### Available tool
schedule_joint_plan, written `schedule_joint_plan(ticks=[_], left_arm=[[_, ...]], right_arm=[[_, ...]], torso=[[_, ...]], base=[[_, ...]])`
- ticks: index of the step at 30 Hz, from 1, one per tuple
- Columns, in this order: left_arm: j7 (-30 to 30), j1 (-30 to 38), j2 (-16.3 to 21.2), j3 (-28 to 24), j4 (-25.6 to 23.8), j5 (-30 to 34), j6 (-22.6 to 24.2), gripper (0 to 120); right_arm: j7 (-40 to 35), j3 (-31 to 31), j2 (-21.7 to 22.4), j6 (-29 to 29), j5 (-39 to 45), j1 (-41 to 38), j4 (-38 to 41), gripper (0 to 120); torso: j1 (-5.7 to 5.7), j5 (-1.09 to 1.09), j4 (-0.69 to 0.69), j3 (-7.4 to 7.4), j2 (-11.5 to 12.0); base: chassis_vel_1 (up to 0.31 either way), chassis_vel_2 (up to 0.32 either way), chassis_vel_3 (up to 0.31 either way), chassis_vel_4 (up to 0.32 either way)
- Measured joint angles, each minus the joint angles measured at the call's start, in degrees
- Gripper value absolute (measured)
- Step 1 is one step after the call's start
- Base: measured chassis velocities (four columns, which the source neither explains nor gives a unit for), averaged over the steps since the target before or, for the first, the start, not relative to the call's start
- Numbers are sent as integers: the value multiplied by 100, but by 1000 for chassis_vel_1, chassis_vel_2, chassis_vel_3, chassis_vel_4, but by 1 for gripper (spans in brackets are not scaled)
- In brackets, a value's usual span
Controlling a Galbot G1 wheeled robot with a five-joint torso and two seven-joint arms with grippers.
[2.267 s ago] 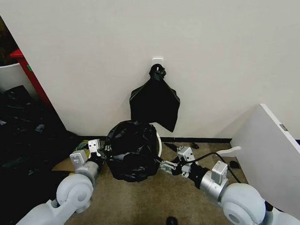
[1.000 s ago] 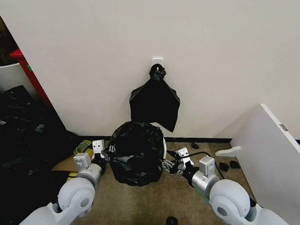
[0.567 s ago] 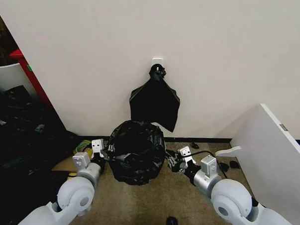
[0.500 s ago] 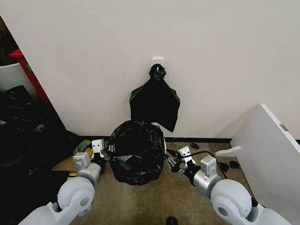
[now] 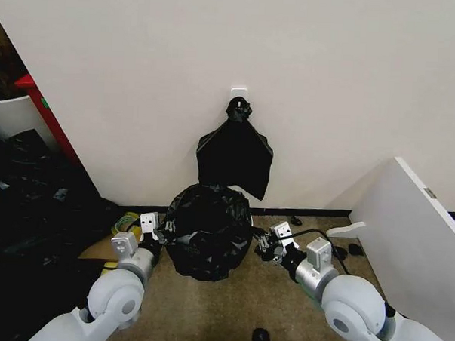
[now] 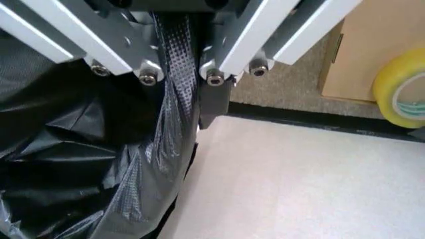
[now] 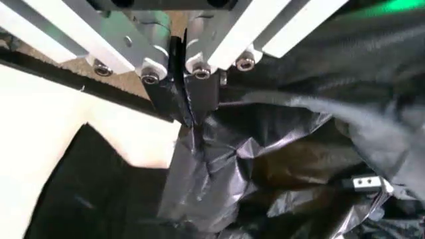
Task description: Place the garbage bag over the trash bin.
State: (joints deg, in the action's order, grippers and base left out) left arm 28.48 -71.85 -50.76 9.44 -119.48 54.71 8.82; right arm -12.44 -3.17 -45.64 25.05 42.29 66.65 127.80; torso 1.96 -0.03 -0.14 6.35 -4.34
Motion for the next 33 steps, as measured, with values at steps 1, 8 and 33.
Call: schedule_joint_plan(ticks=[1,8,33], left_arm=[[-7,-8,1,10,0,13,-19,2],[-15,1,-23,48,-6,292,-222,2],[35,78,-62,131,-4,786,-437,2]], right_arm=[[-28,-18,-7,-5,49,-3,-21,0],[-88,-71,-23,40,242,-4,-236,0],[249,-246,-21,-526,540,250,-456,30]], torso=[[0,-1,1,0,0],[0,0,0,0,0],[0,-2,-1,0,0]], base=[[0,0,0,0],[0,0,0,0],[0,0,0,0]])
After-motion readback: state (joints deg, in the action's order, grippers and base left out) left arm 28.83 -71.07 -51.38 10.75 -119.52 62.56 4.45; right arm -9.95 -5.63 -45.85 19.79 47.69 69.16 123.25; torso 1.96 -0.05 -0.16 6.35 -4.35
